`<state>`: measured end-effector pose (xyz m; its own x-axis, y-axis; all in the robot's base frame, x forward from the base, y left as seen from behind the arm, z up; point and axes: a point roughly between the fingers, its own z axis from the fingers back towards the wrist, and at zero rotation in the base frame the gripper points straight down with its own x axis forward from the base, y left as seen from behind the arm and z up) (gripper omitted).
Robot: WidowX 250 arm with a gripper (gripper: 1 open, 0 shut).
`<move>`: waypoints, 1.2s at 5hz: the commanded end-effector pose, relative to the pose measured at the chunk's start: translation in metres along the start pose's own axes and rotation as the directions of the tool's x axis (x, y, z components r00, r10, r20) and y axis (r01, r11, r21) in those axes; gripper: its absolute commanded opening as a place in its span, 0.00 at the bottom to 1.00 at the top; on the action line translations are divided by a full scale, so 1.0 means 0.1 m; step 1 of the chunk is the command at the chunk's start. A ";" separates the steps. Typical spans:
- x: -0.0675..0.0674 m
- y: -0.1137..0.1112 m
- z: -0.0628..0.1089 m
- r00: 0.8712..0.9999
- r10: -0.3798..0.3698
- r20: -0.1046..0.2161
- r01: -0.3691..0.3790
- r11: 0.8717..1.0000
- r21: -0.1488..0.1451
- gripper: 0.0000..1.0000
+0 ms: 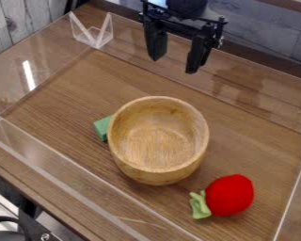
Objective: Move the red fruit to the left
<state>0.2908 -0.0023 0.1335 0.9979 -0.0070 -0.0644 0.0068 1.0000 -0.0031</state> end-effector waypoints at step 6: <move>-0.53 -1.30 -0.51 0.787 -0.612 -0.074 0.615 0.788 0.022 1.00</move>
<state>0.2275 -0.1287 0.0781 0.7773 -0.6090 -0.1579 0.6129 0.7896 -0.0282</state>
